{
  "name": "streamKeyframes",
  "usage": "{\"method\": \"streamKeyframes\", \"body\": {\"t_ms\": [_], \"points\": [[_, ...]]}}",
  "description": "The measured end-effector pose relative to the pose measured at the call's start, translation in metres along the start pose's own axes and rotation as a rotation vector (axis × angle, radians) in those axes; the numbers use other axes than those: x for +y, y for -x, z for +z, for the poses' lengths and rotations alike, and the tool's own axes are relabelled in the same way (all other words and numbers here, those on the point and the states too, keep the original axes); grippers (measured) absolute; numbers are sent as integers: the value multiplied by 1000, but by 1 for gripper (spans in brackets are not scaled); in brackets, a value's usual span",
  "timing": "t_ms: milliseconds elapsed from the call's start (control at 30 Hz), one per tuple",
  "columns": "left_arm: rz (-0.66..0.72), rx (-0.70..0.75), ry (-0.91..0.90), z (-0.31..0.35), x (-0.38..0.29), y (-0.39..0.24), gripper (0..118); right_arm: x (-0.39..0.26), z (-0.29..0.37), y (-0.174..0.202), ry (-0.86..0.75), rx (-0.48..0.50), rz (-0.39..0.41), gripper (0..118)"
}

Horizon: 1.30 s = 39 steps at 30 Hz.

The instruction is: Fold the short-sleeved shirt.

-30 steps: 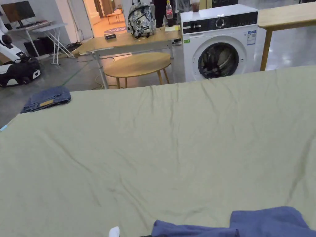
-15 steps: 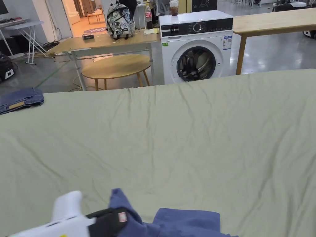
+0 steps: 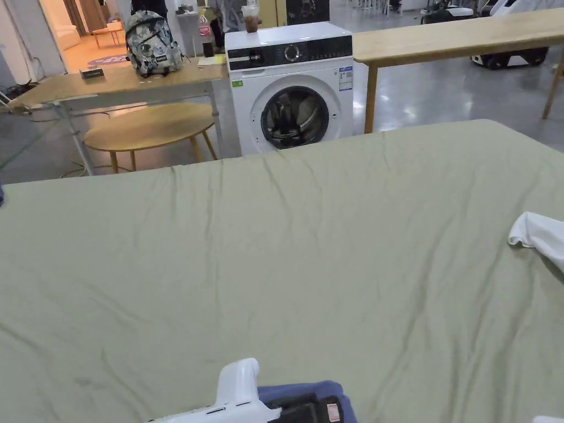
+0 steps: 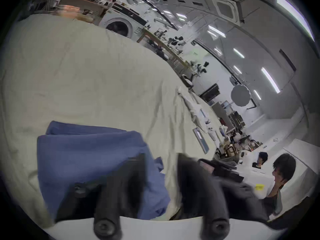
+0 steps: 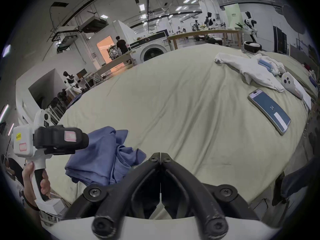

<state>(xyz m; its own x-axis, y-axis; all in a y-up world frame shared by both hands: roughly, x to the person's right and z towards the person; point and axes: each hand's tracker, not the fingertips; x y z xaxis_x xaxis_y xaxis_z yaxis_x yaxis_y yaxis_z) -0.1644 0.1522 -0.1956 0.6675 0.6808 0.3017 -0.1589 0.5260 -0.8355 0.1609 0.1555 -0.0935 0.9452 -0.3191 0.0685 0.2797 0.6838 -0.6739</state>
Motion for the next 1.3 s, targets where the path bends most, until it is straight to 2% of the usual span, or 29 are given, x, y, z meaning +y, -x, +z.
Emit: {"method": "streamKeyframes", "body": {"t_ms": [100, 167, 200, 233, 300, 400, 433, 467, 567, 600, 667, 700, 733, 800, 933, 1067, 1100, 1133, 1167, 1200, 1233, 1300], "points": [[-6, 51, 46, -19, -12, 11, 0, 0, -3, 0, 8, 4, -16, 0], [-65, 77, 172, -48, -23, 10, 0, -1, -5, 6, 16, 17, -10, 0], [-119, 151, 203, -59, -30, 11, 0, -1, -7, 10, 23, 31, 6, 0], [-135, 163, 225, -67, -34, 12, 0, -1, -8, 16, 29, 42, 25, 0], [-104, 122, 180, -58, -34, 10, 0, 0, -10, 30, 36, 69, 86, 0], [-76, 88, 155, -36, -23, 7, 0, 4, -28, 52, 71, 140, 133, 0], [-87, 66, 128, -24, -22, 7, 7, 7, -35, 58, 91, 163, 139, 0], [-109, 55, 80, -6, -22, 7, 24, 9, -44, 66, 122, 193, 155, 0], [-123, 110, -36, 45, -18, 15, 65, 12, -69, 89, 221, 223, 240, 0], [-106, 124, -63, 63, -17, 23, 69, 10, -79, 95, 268, 203, 277, 0], [-60, 177, -125, 93, -16, 34, 70, 4, -102, 105, 427, 72, 335, 0], [-27, 221, -129, 105, -15, 44, 70, -1, -114, 104, 485, 59, 362, 0], [-6, 251, -142, 112, -17, 54, 70, -2, -115, 102, 412, 85, 380, 0], [42, 284, -144, 117, -19, 76, 70, 2, -108, 103, 400, 83, 353, 0], [199, 122, -142, 93, -25, 105, 70, -3, -110, 99, 389, 80, 343, 0], [253, -21, -83, 50, -29, 119, 70, -3, -112, 95, 384, 79, 344, 0], [277, -44, -55, 39, -30, 118, 68, -2, -112, 94, 386, 80, 342, 0], [291, -34, -9, 29, -29, 119, 59, -4, -112, 92, 386, 80, 337, 0], [278, -12, 33, 21, -31, 120, 42, -4, -112, 92, 386, 80, 338, 0], [271, -2, 39, 15, -32, 114, 33, -4, -113, 92, 386, 77, 342, 0], [265, 26, 6, 15, -33, 115, 29, -4, -113, 92, 385, 76, 341, 0], [280, -16, -20, 24, -32, 118, 28, -2, -104, 94, 378, 87, 333, 0]]}}
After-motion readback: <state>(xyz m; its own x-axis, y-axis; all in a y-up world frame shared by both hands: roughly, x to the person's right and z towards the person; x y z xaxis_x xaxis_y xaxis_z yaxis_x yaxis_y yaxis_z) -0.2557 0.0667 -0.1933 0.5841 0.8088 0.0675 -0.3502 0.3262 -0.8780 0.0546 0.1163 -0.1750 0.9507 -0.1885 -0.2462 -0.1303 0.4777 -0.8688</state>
